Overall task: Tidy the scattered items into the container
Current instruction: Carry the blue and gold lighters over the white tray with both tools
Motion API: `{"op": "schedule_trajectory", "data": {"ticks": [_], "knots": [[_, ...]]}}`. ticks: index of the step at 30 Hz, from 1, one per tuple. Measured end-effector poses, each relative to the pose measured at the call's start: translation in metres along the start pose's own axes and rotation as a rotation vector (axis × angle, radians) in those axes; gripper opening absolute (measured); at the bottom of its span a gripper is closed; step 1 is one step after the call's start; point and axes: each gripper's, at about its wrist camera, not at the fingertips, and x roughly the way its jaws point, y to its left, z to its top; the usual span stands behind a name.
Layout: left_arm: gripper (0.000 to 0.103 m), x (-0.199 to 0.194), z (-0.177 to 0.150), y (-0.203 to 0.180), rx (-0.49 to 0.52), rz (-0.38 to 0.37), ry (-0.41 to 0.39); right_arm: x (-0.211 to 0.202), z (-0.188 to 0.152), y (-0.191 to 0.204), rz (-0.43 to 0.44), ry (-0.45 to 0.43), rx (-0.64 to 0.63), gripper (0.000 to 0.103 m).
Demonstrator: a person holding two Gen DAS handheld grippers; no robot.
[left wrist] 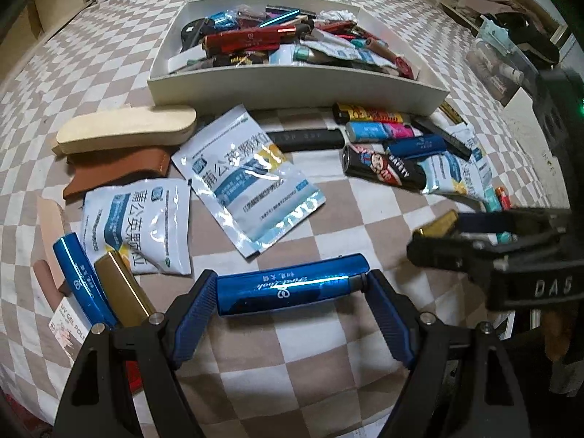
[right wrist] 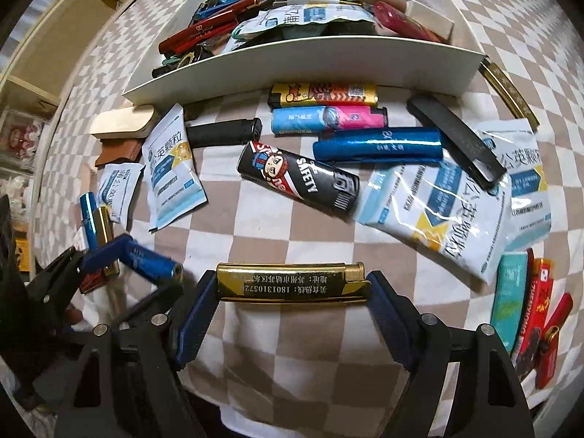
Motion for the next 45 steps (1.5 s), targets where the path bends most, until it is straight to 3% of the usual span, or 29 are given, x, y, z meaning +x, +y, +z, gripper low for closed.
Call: {"op": "schedule_trajectory", "data": {"ticks": [3, 16, 26, 34, 45], "knots": [[0.082, 0.002, 0.003, -0.002, -0.012, -0.005, 0.009, -0.004, -0.011, 0.004, 0.015, -0.006, -0.011, 0.081], [0.082, -0.017, 0.014, -0.006, -0.018, 0.006, -0.026, -0.016, -0.002, 0.004, 0.063, -0.06, 0.024, 0.081], [0.082, -0.061, 0.029, -0.016, -0.024, -0.016, -0.101, -0.05, -0.007, 0.023, -0.02, -0.208, -0.083, 0.081], [0.082, -0.083, 0.044, -0.03, 0.011, 0.002, -0.128, -0.079, -0.005, 0.021, -0.045, -0.275, -0.093, 0.081], [0.082, -0.122, 0.085, -0.02, 0.005, 0.027, -0.18, -0.124, 0.017, 0.028, -0.062, -0.375, -0.112, 0.081]]}}
